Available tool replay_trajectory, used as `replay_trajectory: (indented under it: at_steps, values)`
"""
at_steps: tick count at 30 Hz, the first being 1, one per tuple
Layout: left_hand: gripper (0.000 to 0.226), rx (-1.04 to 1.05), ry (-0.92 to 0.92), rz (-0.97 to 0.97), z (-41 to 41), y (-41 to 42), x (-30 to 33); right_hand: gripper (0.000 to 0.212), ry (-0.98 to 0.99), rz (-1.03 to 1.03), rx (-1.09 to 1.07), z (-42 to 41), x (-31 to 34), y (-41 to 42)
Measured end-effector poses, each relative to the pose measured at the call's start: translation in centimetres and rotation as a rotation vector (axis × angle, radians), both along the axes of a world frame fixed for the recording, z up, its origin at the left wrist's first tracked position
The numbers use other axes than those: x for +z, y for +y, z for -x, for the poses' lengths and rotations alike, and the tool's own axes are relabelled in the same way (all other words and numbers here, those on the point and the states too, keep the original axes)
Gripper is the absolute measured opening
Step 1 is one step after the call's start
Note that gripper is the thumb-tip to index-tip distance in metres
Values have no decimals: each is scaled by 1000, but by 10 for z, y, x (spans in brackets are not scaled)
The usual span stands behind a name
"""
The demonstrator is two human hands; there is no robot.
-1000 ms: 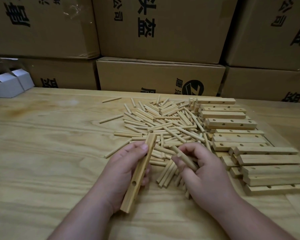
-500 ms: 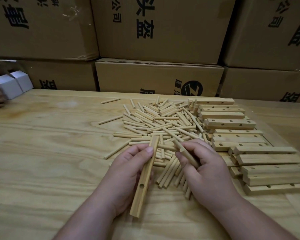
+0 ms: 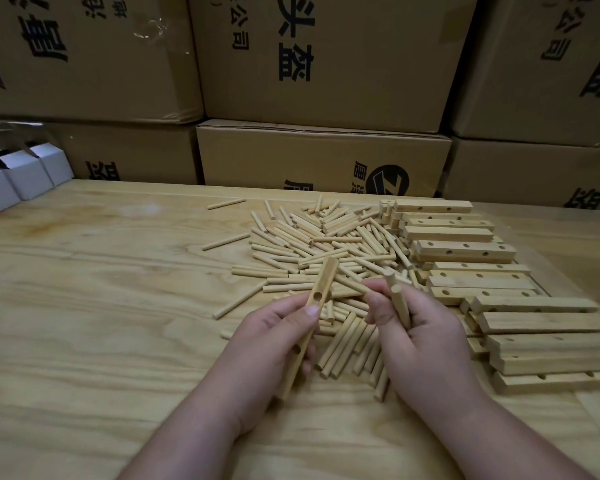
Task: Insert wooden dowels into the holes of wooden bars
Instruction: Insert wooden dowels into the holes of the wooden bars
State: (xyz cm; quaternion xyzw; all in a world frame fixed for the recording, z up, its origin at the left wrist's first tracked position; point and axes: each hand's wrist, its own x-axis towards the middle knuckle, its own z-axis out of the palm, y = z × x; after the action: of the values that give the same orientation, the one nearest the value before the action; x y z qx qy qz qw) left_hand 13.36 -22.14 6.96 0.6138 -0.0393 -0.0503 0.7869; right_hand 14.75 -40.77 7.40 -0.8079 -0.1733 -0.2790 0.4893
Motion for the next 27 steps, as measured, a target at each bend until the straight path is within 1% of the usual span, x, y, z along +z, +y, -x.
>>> replay_trajectory:
  at_steps: [3,5,7,10,12,14,15,17,19,20,23,27]
  values:
    - [30,21,19,26,-2,-2,0,25,25,-20,-2,-2,0,-1]
    - [36,74,69,131,-4,-2,1,28,29,-58,-31,-2,1,-3]
    - [38,112,98,230,-7,-1,3,25,52,-114,-53,-1,4,-5]
    - [42,123,132,324,-9,0,5,24,127,-150,-24,0,5,-3]
    - [44,111,169,387,-9,1,6,14,172,-129,26,1,3,-1]
    - [45,96,195,443,-8,2,7,9,214,-80,84,2,1,-1]
    - [45,93,203,457,-8,2,8,9,226,-49,110,3,1,0]
    - [43,94,213,471,-8,3,9,16,206,21,141,3,2,1]
    - [41,102,219,470,-8,2,10,10,185,58,161,2,3,3]
    - [40,107,223,463,-8,1,10,13,177,72,165,2,3,3]
    - [36,117,230,441,-8,0,9,30,143,104,158,1,0,3]
    - [33,118,194,385,-8,-1,8,37,116,89,131,1,-1,5]
